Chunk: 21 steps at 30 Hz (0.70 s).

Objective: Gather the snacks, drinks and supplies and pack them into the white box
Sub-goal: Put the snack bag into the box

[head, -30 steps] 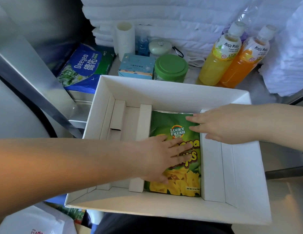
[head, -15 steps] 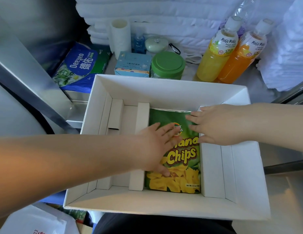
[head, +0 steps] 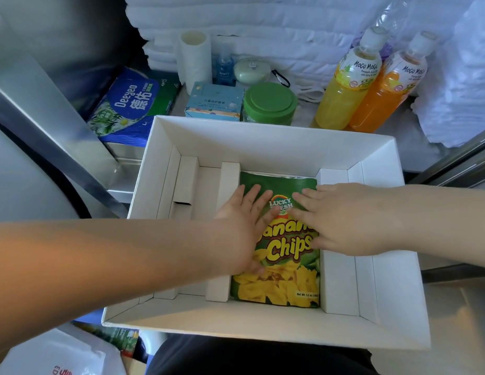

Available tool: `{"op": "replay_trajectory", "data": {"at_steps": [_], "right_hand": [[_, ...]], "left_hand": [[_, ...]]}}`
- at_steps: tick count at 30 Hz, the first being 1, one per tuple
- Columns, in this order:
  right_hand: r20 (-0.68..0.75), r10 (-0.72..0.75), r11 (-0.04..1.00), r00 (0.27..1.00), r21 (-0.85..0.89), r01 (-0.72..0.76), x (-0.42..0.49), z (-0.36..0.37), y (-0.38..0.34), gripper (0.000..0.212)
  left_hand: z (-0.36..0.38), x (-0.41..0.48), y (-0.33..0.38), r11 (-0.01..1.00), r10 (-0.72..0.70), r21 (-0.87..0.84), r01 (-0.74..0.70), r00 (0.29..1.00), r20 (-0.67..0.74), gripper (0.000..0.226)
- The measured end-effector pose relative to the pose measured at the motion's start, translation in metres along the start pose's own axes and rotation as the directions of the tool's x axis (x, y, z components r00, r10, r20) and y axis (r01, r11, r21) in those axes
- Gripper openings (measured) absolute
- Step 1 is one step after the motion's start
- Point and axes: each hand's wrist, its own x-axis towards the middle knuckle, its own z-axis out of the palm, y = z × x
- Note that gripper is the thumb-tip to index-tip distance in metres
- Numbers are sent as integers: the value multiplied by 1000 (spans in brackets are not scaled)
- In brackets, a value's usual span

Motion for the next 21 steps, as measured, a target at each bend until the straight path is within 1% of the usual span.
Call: {"op": "replay_trajectory", "data": {"at_steps": [2, 4, 7, 11, 13, 15, 18, 21], "right_hand": [[-7, -75, 997, 997, 35, 75, -2, 3, -4, 72], [19, -109, 994, 994, 19, 109, -1, 8, -10, 71], [36, -99, 995, 994, -15, 100, 0, 13, -15, 73], [24, -112, 993, 993, 36, 111, -3, 5, -9, 73], [-22, -74, 995, 997, 62, 75, -1, -2, 2, 74], [-57, -9, 1000, 998, 16, 10, 5, -8, 13, 76], [-36, 29, 1000, 999, -9, -30, 15, -11, 18, 74], [-35, 32, 998, 999, -49, -34, 24, -12, 17, 74]], "left_hand": [[5, -3, 3, 1000, -22, 4, 22, 1000, 17, 107], [4, -2, 4, 999, -32, 17, 31, 999, 26, 112], [1, 2, -2, 1000, -14, 8, 13, 999, 45, 117], [1, 3, -8, 1000, 7, 6, -7, 999, 49, 116], [0, 2, -11, 1000, 17, 12, -18, 1000, 13, 115], [-3, 1, -15, 999, 31, 15, -31, 999, -9, 117], [-8, 3, -18, 999, 48, 10, -48, 998, 30, 119], [-12, 8, -23, 999, 29, 23, -29, 1000, -5, 118]]}}
